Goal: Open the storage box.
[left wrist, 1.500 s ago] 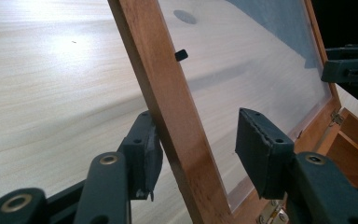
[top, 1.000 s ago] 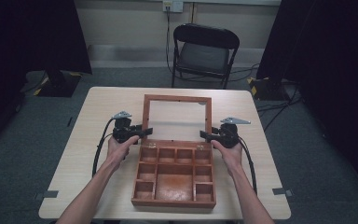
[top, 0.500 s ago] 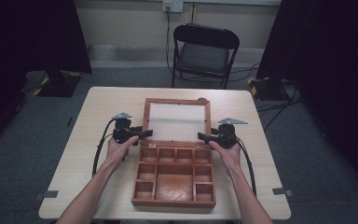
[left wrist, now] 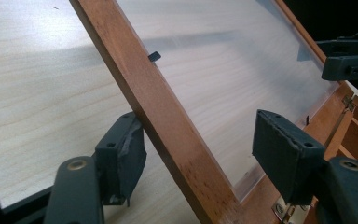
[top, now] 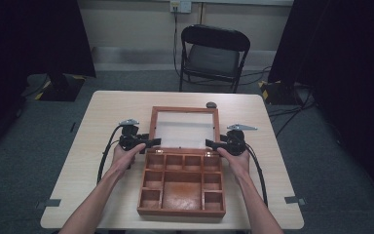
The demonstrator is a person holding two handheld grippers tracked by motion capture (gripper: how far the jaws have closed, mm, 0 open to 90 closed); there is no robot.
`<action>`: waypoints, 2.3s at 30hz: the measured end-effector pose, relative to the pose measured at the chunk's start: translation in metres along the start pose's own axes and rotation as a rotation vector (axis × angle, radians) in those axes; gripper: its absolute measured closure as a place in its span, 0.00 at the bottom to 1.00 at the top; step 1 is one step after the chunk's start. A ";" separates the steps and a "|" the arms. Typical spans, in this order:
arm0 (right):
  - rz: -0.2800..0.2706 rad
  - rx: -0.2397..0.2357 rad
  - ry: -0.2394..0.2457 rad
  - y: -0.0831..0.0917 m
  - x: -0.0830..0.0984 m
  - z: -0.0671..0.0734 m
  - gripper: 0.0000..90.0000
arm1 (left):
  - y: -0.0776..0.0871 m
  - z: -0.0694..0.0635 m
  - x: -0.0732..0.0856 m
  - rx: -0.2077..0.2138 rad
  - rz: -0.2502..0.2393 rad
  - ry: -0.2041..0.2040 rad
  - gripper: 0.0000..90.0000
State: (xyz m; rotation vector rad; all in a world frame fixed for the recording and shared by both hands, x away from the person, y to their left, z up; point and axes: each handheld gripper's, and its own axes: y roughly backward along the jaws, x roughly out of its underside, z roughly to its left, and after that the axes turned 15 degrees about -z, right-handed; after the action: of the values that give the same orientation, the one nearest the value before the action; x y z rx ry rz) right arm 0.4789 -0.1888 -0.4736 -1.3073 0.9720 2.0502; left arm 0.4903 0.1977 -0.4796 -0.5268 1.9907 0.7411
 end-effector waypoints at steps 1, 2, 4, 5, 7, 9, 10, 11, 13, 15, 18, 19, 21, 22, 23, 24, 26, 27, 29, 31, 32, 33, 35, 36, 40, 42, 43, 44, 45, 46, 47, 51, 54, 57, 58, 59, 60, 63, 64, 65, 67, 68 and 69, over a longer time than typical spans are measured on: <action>0.006 0.005 0.004 0.000 0.000 0.000 0.29 | 0.000 -0.001 0.000 -0.007 0.007 0.002 0.34; 0.007 0.001 -0.005 0.000 0.000 -0.001 0.29 | -0.001 -0.001 0.001 -0.009 0.006 0.000 0.33; 0.013 -0.004 -0.017 0.000 0.001 -0.003 0.28 | -0.002 0.000 0.003 -0.011 0.011 0.006 0.33; 0.019 -0.001 -0.024 -0.001 0.002 -0.003 0.28 | -0.002 0.000 0.003 -0.011 0.014 0.009 0.32; 0.021 0.002 -0.030 -0.002 0.003 -0.003 0.27 | -0.002 0.000 0.004 -0.014 0.010 0.007 0.32; 0.024 0.001 -0.038 -0.002 0.003 -0.003 0.27 | -0.002 0.000 0.004 -0.019 0.014 0.003 0.32; 0.025 -0.001 -0.039 -0.002 0.003 -0.004 0.27 | -0.002 0.000 0.004 -0.021 0.012 0.003 0.32; 0.026 -0.001 -0.041 -0.002 0.003 -0.004 0.27 | -0.002 0.000 0.004 -0.018 0.012 0.002 0.32; 0.033 0.003 -0.052 -0.002 0.003 -0.004 0.27 | -0.002 0.001 0.005 -0.022 0.015 0.006 0.32; 0.029 0.014 -0.042 -0.002 0.004 -0.004 0.27 | -0.002 0.002 0.006 -0.024 0.027 0.018 0.31; 0.006 0.005 -0.039 -0.001 0.001 -0.003 0.27 | -0.004 0.009 0.013 -0.005 0.024 0.097 0.30; -0.003 0.007 -0.040 0.001 -0.001 -0.002 0.27 | -0.004 0.009 0.014 -0.004 0.015 0.099 0.29; -0.006 0.004 -0.030 0.001 -0.002 -0.002 0.27 | -0.003 0.007 0.013 -0.024 0.010 0.072 0.28; -0.002 0.005 -0.027 0.001 -0.002 -0.002 0.26 | -0.002 0.004 0.011 -0.037 0.003 0.042 0.29; 0.000 0.008 -0.033 0.002 -0.001 -0.002 0.26 | -0.001 0.003 0.009 -0.042 -0.001 0.033 0.32; 0.000 0.008 -0.033 0.002 -0.001 -0.002 0.26 | 0.000 0.003 0.007 -0.035 -0.008 0.040 0.32; -0.002 0.007 -0.035 0.002 -0.001 -0.002 0.26 | 0.002 0.002 0.002 -0.029 -0.020 0.038 0.32; -0.005 0.005 -0.031 0.001 -0.001 -0.002 0.26 | 0.002 0.001 0.001 -0.032 -0.019 0.031 0.31; -0.005 0.003 -0.023 0.001 -0.002 0.000 0.26 | 0.003 0.001 -0.001 -0.030 -0.014 0.021 0.31; -0.003 0.002 -0.016 0.002 -0.002 0.001 0.26 | 0.003 0.000 -0.001 -0.031 -0.006 0.010 0.31; 0.000 0.003 -0.017 0.002 -0.002 0.001 0.25 | 0.004 0.000 0.000 -0.031 -0.006 0.012 0.31; 0.002 0.006 -0.017 0.003 -0.002 0.001 0.25 | 0.004 -0.001 0.000 -0.035 -0.011 0.011 0.31; 0.002 0.007 -0.016 0.005 -0.002 0.000 0.24 | 0.006 -0.002 0.000 -0.041 -0.011 -0.004 0.30; 0.001 0.010 -0.014 0.006 -0.003 0.000 0.24 | 0.009 -0.003 -0.001 -0.044 -0.013 -0.022 0.30; -0.002 0.017 -0.006 0.012 -0.005 0.000 0.24 | 0.017 -0.006 -0.004 -0.056 -0.027 -0.041 0.29; -0.007 0.017 -0.011 0.017 -0.006 0.000 0.24 | 0.021 -0.006 -0.004 -0.057 -0.031 -0.039 0.29; -0.011 0.016 -0.011 0.019 -0.007 0.000 0.24 | 0.024 -0.006 -0.004 -0.055 -0.019 -0.049 0.29; -0.009 0.017 -0.005 0.022 -0.007 0.001 0.24 | 0.027 -0.006 -0.004 -0.057 -0.018 -0.061 0.28; -0.006 0.019 0.000 0.025 -0.006 0.001 0.24 | 0.029 -0.006 -0.003 -0.054 -0.016 -0.063 0.28; -0.003 0.024 0.002 0.028 -0.006 0.001 0.24 | 0.032 -0.006 -0.003 -0.057 -0.014 -0.069 0.28; -0.001 0.028 0.001 0.030 -0.005 0.000 0.23 | 0.034 -0.007 -0.003 -0.055 -0.021 -0.069 0.28; 0.001 0.042 -0.001 0.042 -0.003 -0.004 0.22 | 0.045 -0.006 0.000 -0.071 -0.003 -0.096 0.28; 0.015 0.049 0.009 0.051 -0.001 -0.004 0.22 | 0.054 -0.004 0.003 -0.086 0.003 -0.109 0.28; 0.032 0.063 0.022 0.061 0.001 -0.003 0.21 | 0.066 -0.001 0.006 -0.096 0.006 -0.114 0.28; 0.032 0.070 0.027 0.067 0.001 -0.002 0.21 | 0.069 -0.001 0.008 -0.103 -0.001 -0.111 0.28; 0.033 0.075 0.027 0.070 0.002 -0.002 0.21 | 0.073 -0.001 0.010 -0.104 0.001 -0.111 0.28; 0.039 0.085 0.030 0.075 0.003 -0.001 0.21 | 0.077 0.000 0.011 -0.109 0.015 -0.123 0.28; 0.051 0.100 0.029 0.089 0.009 -0.002 0.21 | 0.087 0.003 0.015 -0.122 0.012 -0.120 0.28; 0.052 0.106 0.024 0.094 0.011 -0.003 0.21 | 0.091 0.004 0.016 -0.128 0.005 -0.117 0.28; 0.054 0.111 0.029 0.099 0.012 -0.004 0.21 | 0.094 0.005 0.016 -0.136 0.002 -0.124 0.27; 0.057 0.131 0.030 0.109 0.016 -0.005 0.21 | 0.100 0.006 0.016 -0.156 0.001 -0.132 0.27; 0.059 0.141 0.036 0.112 0.017 -0.004 0.22 | 0.105 0.005 0.016 -0.166 -0.005 -0.127 0.27; 0.050 0.164 0.060 0.118 0.020 -0.004 0.23 | 0.109 0.005 0.016 -0.167 -0.009 -0.129 0.27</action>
State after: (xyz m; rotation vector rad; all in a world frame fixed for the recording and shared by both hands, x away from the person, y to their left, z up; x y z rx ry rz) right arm 0.3857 -0.2629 -0.4579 -1.2762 1.1840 1.9314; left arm 0.4173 0.2794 -0.4634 -0.5706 1.8159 0.9181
